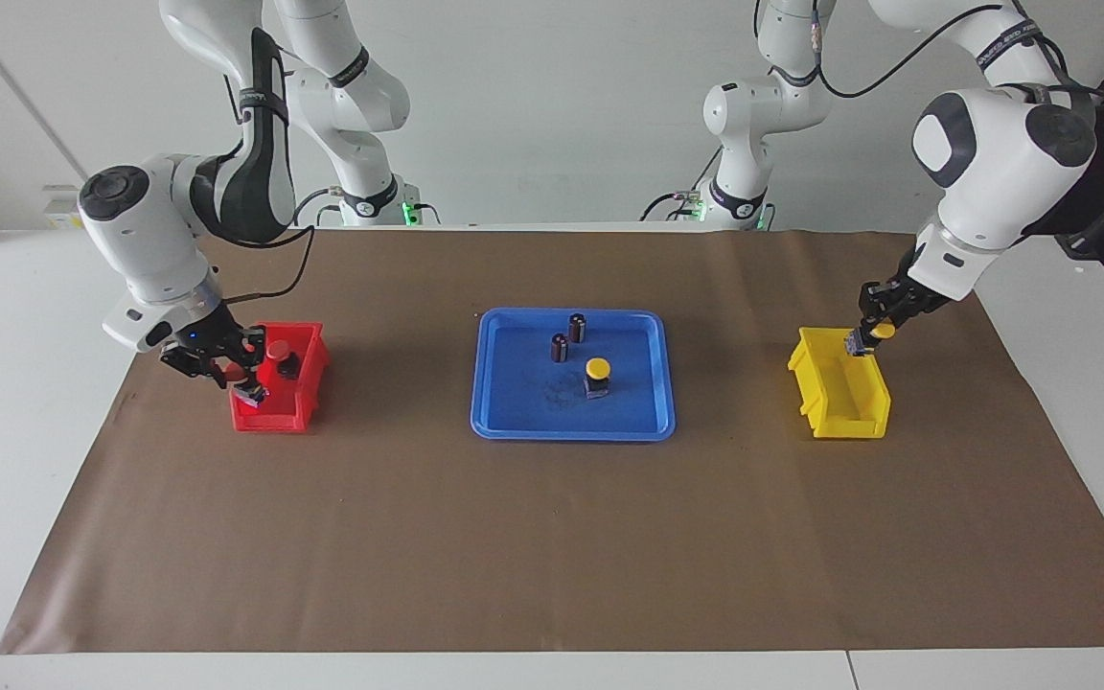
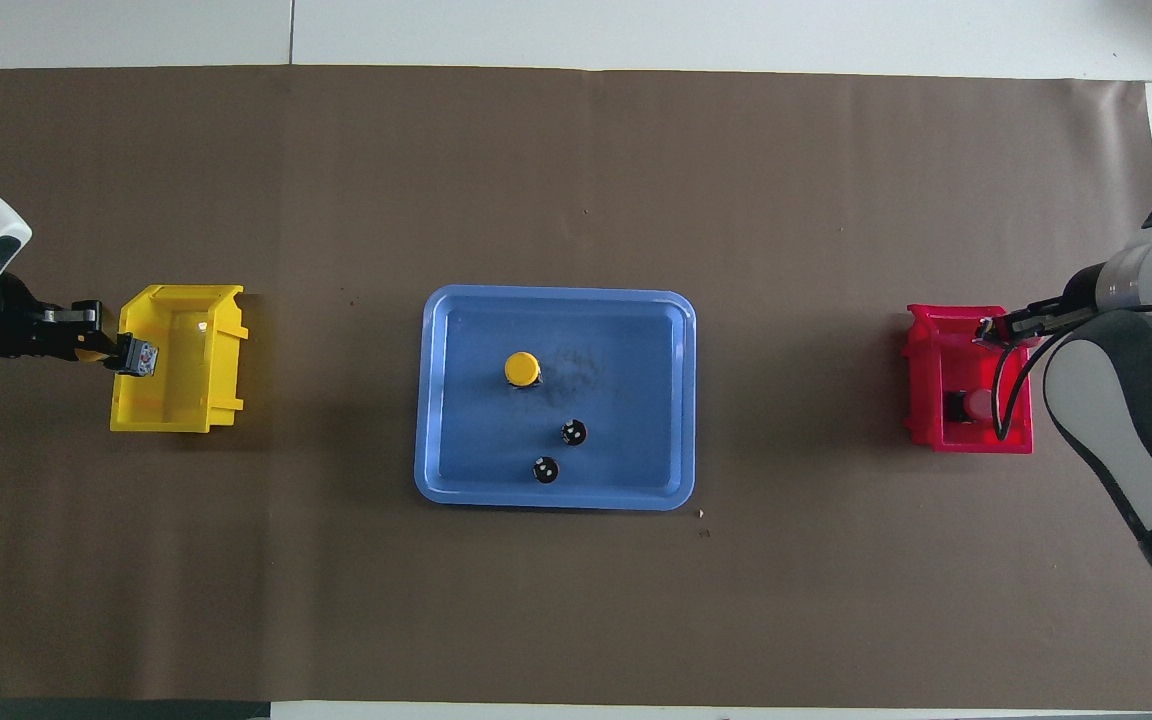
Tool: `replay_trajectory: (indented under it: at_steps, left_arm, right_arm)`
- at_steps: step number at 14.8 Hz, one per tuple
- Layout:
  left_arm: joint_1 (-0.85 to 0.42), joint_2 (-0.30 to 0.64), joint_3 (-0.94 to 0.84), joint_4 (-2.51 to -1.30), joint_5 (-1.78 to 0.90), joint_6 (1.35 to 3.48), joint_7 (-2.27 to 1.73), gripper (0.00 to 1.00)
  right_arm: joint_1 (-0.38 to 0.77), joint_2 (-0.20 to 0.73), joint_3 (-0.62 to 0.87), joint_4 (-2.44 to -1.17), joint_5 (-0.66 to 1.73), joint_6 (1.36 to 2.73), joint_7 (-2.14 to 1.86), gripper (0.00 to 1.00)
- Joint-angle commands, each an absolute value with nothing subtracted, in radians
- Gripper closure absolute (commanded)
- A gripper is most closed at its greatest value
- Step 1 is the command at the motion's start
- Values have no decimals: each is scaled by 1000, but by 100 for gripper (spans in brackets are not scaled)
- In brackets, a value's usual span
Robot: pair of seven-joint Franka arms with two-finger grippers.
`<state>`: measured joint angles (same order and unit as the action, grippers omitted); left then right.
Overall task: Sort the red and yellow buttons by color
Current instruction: 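Bring both buttons to their matching bins with both grippers, then open both grippers to drop the buttons into the bins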
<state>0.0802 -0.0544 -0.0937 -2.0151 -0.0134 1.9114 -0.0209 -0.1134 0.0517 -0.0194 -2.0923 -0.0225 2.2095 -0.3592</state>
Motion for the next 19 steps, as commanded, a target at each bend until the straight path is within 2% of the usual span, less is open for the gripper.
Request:
replay_trajectory:
  at_steps: [1, 3, 6, 11, 12, 13, 14, 15, 16, 17, 19]
  left_arm:
    - [93, -137, -104, -2169, -12, 2043, -2, 97]
    - [115, -111, -104, -2193, -12, 2086, 12, 97]
    - [123, -92, -104, -2292, -12, 2256, 9, 97]
    - [107, -49, -106, -2307, -12, 2292, -9, 97]
    - [107, -46, -106, -2307, -12, 2296, -12, 97]
    - [104, -46, -106, -2312, -12, 2296, -9, 97]
    - [101, -48, -106, -2315, -12, 2295, -2, 86]
    - [101, -48, -106, -2316, -11, 2292, -3, 56]
    - [101, -48, -106, -2315, -12, 2287, -3, 22]
    - [100, -46, -106, -2309, -12, 2280, -3, 17]
    - [95, -46, -104, -2272, -11, 2252, -2, 13]
  right_arm:
    - [-91, 15, -15, -2128, -12, 2229, -322, 86]
    - [-90, 17, -15, -2144, -12, 2241, -316, 86]
    - [-92, 5, -15, -2224, -12, 2321, -322, 86]
    - [-98, 0, -15, -2296, -12, 2416, -322, 83]
    - [-95, 2, -15, -2295, -12, 2415, -321, 66]
    - [-94, 3, -15, -2287, -12, 2408, -324, 39]
    - [-94, 5, -15, -2269, -12, 2395, -325, 28]
    - [-94, 14, -15, -2222, -12, 2341, -325, 16]
    - [-95, 21, -15, -2157, -12, 2257, -325, 10]
    - [-91, 18, -14, -2087, -12, 2159, -313, 0]
    - [-87, 0, -3, -1950, -12, 1984, -254, 0]
